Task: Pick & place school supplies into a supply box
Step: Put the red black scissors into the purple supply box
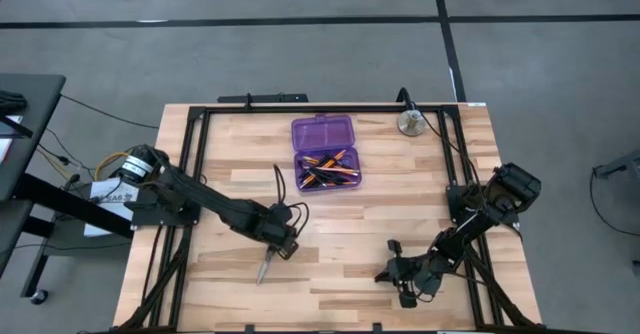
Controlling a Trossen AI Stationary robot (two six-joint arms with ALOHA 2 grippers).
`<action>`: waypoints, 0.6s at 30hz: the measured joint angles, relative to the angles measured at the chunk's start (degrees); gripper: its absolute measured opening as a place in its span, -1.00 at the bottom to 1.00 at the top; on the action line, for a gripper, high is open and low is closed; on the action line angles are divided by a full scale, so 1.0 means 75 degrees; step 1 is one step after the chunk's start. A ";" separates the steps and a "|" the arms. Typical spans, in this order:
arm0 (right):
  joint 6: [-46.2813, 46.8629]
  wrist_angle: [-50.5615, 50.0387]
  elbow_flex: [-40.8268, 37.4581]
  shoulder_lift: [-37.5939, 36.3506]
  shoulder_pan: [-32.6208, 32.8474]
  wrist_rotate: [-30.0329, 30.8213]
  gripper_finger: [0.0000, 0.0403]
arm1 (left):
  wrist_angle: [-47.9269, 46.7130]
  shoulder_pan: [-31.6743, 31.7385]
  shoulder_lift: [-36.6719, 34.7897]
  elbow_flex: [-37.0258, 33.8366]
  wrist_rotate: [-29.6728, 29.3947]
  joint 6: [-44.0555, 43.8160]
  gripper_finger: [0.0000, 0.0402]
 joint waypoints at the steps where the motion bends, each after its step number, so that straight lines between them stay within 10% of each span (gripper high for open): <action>1: 0.0000 0.0000 0.0000 -0.0002 0.0000 0.0000 -1.00 | 0.0000 0.0036 0.0000 0.0000 0.0011 0.0108 -0.33; 18: 0.0006 0.0000 0.0000 -0.0004 0.0006 0.0004 -1.00 | 0.0079 0.0313 0.0000 0.0000 0.0646 0.1681 -0.33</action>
